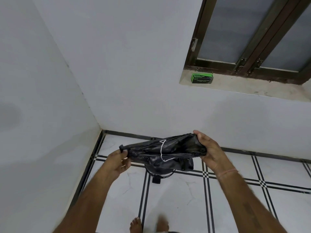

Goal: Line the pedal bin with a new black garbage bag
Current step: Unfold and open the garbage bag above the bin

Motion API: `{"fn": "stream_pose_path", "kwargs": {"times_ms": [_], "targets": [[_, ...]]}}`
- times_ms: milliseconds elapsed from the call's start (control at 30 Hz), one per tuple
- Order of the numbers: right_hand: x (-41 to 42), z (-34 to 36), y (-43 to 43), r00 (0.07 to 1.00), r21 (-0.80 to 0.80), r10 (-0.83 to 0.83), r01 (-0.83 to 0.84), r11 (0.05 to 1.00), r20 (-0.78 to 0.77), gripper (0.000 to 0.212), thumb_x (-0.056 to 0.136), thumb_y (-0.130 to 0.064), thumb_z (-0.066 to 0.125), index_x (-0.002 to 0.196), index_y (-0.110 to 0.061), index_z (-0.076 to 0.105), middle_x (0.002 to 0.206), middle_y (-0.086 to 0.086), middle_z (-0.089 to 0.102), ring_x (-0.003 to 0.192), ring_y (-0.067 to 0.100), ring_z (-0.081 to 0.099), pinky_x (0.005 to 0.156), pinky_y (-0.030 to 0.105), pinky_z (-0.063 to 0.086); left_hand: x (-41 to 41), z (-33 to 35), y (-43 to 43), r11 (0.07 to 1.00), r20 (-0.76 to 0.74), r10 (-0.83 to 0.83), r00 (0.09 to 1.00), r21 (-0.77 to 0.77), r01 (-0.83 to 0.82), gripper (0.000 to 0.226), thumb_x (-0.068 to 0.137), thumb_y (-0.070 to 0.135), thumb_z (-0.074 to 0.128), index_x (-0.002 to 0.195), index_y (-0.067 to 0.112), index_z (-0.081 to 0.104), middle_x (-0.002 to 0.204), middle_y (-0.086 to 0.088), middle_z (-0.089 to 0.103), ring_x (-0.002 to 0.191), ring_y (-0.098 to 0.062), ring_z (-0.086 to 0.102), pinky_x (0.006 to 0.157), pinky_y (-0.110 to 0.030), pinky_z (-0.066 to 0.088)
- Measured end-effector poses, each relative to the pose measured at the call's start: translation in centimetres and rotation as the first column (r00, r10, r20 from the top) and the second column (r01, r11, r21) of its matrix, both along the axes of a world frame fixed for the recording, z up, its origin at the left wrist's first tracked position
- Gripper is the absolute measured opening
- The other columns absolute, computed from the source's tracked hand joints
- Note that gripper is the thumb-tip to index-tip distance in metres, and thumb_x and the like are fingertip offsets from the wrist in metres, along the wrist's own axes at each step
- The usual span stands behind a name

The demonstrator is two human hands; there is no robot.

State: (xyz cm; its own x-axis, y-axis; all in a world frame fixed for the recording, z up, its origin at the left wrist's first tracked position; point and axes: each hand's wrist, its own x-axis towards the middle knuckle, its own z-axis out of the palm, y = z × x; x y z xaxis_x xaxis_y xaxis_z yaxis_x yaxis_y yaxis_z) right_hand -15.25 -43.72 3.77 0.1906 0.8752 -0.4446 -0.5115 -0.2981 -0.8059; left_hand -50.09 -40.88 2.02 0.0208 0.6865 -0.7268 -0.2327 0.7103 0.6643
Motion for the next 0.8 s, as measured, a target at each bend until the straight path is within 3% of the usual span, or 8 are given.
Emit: {"fn": "stream_pose_path", "kwargs": {"times_ms": [133,233,400,500,567,633,700,800], "targets": [[0.4,-1.3,-0.6,0.997,-0.013,-0.073,0.073,0.997,-0.036,0.020,0.103,-0.013,0.058,0.118,-0.011,0.072,0.105,0.007,0.079,0.089,0.019,0.077,0.077,0.031,0.065,0.8,0.6,1.0,0.960,0.346,0.267,0.899,-0.182,-0.214,0.024,0.109,0.002,0.040,0.094,0.007,0.059,0.071,-0.008,0.071,0.058,-0.015,0.068,0.085,-0.042,0.059],[0.9,-1.7,-0.6,0.990,-0.022,-0.114,0.113,0.993,-0.086,0.021,0.104,-0.014,0.056,0.116,-0.011,0.073,0.112,0.009,0.077,0.094,0.022,0.076,0.082,0.036,0.065,0.8,0.4,1.1,0.943,0.427,0.328,0.843,-0.200,-0.266,0.029,0.106,-0.005,0.036,0.088,0.005,0.056,0.053,-0.003,0.061,0.041,-0.008,0.056,0.061,-0.033,0.064],[0.2,-1.1,-0.2,0.991,0.004,-0.111,0.112,0.994,-0.068,0.022,0.106,-0.016,0.053,0.112,-0.010,0.074,0.104,0.007,0.079,0.093,0.020,0.077,0.087,0.035,0.064,1.8,1.1,0.9,0.932,0.445,0.352,0.823,-0.247,-0.265,0.026,0.106,-0.001,0.038,0.096,0.000,0.062,0.079,-0.016,0.074,0.085,-0.027,0.064,0.063,-0.054,0.063],[-0.1,-1.5,-0.4,0.993,-0.009,-0.116,0.116,0.993,-0.012,0.032,0.097,-0.022,0.064,0.122,-0.004,0.071,0.114,0.011,0.075,0.106,0.027,0.070,0.094,0.039,0.061,1.8,0.8,1.4,0.884,0.467,0.465,0.752,-0.289,-0.367,0.032,0.110,0.006,0.032,0.108,0.003,0.063,0.096,-0.011,0.075,0.099,-0.025,0.065,0.085,-0.044,0.060],[-0.3,-2.0,-0.7,0.992,-0.015,-0.127,0.127,0.992,-0.022,0.045,0.095,-0.022,0.065,0.133,0.002,0.065,0.119,0.014,0.072,0.114,0.030,0.066,0.104,0.044,0.054,2.2,0.5,1.6,0.870,0.500,0.493,0.712,-0.302,-0.391,0.034,0.111,0.017,0.034,0.111,0.005,0.065,0.116,-0.011,0.069,0.104,-0.029,0.064,0.080,-0.046,0.060],[-0.6,-2.2,-0.9,0.989,-0.024,-0.144,0.143,0.989,-0.031,0.047,0.094,-0.023,0.067,0.134,0.001,0.065,0.123,0.016,0.070,0.118,0.032,0.063,0.111,0.048,0.048,2.5,0.9,1.4,0.898,0.530,0.441,0.724,-0.260,-0.356,0.049,0.109,0.043,0.038,0.105,0.006,0.070,0.121,-0.023,0.070,0.101,-0.038,0.065,0.064,-0.055,0.062],[-0.7,-2.1,-0.9,0.988,-0.033,-0.153,0.152,0.988,-0.029,0.049,0.087,-0.028,0.072,0.129,-0.003,0.069,0.126,0.016,0.069,0.119,0.031,0.063,0.112,0.048,0.047,2.6,1.6,0.9,0.955,0.567,0.291,0.771,-0.123,-0.270,0.073,0.096,0.071,0.041,0.093,0.005,0.073,0.107,-0.026,0.075,0.099,-0.042,0.070,0.075,-0.057,0.061],[-0.7,-1.7,-0.8,0.988,-0.043,-0.153,0.153,0.987,0.009,0.048,0.080,-0.032,0.077,0.121,-0.007,0.074,0.124,0.014,0.070,0.116,0.028,0.066,0.110,0.046,0.049,2.5,2.5,0.2,0.995,0.353,0.020,0.936,0.087,-0.054,0.061,0.093,0.066,0.056,0.108,0.006,0.059,0.103,-0.022,0.075,0.093,-0.031,0.077,0.083,-0.048,0.058]]}}
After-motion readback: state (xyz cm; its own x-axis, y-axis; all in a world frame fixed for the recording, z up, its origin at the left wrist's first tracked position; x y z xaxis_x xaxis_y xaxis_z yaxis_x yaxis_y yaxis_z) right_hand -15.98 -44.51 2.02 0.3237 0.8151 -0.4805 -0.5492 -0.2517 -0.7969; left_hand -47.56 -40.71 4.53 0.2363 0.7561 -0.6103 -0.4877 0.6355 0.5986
